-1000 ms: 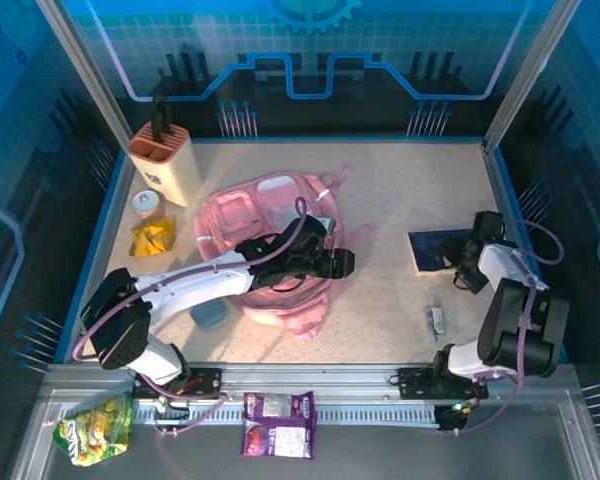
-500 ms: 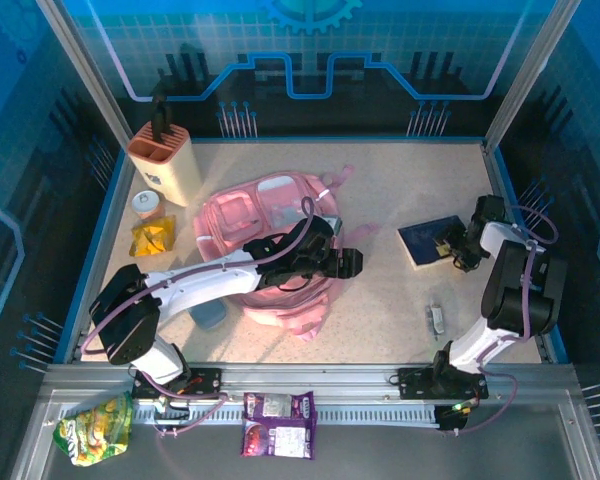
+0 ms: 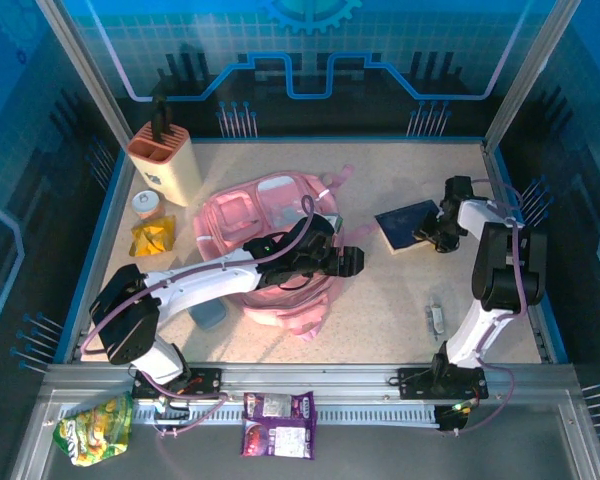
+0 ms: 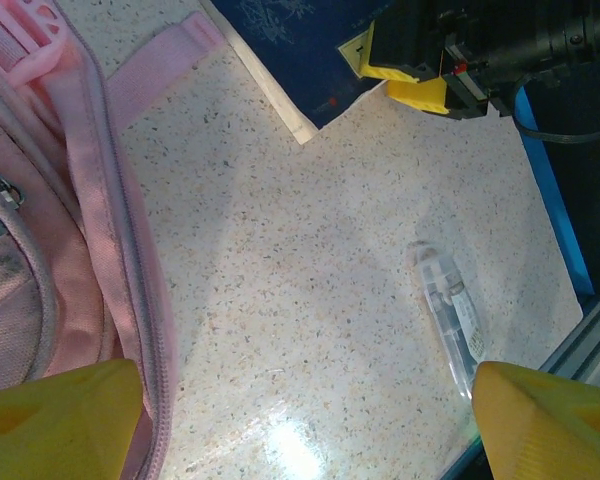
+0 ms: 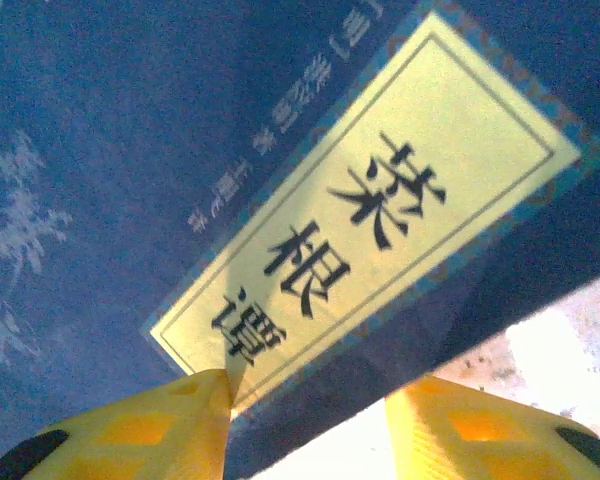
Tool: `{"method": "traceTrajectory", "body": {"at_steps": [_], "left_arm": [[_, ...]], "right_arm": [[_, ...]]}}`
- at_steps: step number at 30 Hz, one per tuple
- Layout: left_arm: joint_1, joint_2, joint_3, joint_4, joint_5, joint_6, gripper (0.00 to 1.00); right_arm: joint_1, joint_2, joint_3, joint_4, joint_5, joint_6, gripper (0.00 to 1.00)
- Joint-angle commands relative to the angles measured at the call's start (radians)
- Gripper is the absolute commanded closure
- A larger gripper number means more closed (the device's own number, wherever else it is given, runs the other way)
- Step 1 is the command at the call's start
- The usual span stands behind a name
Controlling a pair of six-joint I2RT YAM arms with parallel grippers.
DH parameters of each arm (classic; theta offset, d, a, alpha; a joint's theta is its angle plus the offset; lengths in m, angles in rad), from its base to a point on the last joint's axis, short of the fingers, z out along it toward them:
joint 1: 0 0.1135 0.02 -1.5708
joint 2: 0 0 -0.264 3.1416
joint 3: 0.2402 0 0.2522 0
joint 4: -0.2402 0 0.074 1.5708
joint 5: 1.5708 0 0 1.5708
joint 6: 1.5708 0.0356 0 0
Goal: Pack the student bag
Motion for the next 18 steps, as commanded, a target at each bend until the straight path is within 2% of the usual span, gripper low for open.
{"method": "traceTrajectory", "body": {"at_steps": [1,4,5,7,13,18], "left_arm": [[-0.005,-0.043,0.009,-0.026,-0.023,0.003,0.13],[-0.005,-0.053,0.004,-0.026,-0.030,0.004,0.13],[-0.004,-0.056,0.002,-0.027,-0.040,0.004,0.13],[-0.004,-0.065,-0.001,-0.028,-0.059,0.014,0.12],[0.013,-0.085,0.022,-0.083,-0.125,0.050,0.08],[0.047,-0.098,0.016,-0.091,-0.120,0.050,0.06]], "right_arm": [[0.001,-0.072,-0.005,-0.064,0.054,-0.019,0.47],[0.043,-0.132,0.031,-0.107,0.150,-0.028,0.42],[0.065,-0.136,0.046,-0.120,0.187,-0.033,0.37],[0.112,-0.115,0.079,-0.132,0.224,-0.041,0.35],[0.233,0.055,0.254,-0.181,0.327,-0.007,0.21],[0.297,0.192,0.411,-0.220,0.388,0.038,0.16]]}}
